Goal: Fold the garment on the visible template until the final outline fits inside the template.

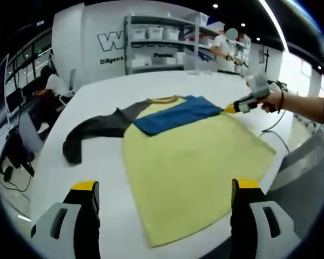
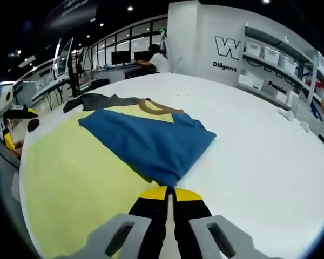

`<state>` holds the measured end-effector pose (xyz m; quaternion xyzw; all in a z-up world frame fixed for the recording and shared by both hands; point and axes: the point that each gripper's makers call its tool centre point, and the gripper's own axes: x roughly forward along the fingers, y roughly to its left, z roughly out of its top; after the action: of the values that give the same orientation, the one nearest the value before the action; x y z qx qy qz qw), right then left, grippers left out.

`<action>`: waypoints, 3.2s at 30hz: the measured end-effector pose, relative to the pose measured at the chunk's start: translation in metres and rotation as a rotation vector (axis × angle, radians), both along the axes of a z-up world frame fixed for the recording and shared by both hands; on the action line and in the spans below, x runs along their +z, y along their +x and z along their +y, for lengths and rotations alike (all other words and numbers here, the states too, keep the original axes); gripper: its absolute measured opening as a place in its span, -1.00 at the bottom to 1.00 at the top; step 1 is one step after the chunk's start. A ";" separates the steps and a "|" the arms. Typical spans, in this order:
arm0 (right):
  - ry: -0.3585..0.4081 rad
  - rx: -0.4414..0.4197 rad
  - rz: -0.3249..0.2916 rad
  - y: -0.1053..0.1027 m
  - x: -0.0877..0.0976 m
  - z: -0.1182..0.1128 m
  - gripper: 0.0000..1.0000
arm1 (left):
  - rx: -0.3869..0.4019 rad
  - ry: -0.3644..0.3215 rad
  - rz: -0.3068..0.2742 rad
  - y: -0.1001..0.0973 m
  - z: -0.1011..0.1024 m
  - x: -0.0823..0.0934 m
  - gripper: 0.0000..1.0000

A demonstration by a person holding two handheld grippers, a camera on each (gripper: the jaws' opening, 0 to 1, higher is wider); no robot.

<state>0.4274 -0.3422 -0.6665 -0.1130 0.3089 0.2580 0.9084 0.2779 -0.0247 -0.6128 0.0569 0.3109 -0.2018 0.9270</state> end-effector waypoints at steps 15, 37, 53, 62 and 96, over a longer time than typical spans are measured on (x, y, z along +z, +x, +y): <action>0.106 -0.083 0.044 0.003 0.006 0.000 -0.98 | -0.008 0.006 0.005 -0.001 -0.001 -0.001 0.98; 0.294 -0.452 0.122 0.019 0.003 0.007 -0.78 | 0.004 -0.010 -0.003 0.001 0.001 0.000 0.98; 0.207 -0.426 0.098 0.017 -0.004 -0.005 -1.00 | 0.004 -0.007 -0.003 0.001 0.001 0.001 0.98; 0.130 -0.414 0.103 0.018 -0.002 -0.029 -1.00 | 0.008 -0.012 -0.004 0.001 0.002 0.001 0.98; -0.008 -0.443 0.114 0.039 -0.005 -0.118 -1.00 | 0.016 0.005 0.017 -0.001 0.005 -0.004 0.98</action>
<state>0.4661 -0.4605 -0.6715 -0.0311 0.3779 0.0572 0.9235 0.2769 -0.0200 -0.6169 0.0551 0.3199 -0.1940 0.9257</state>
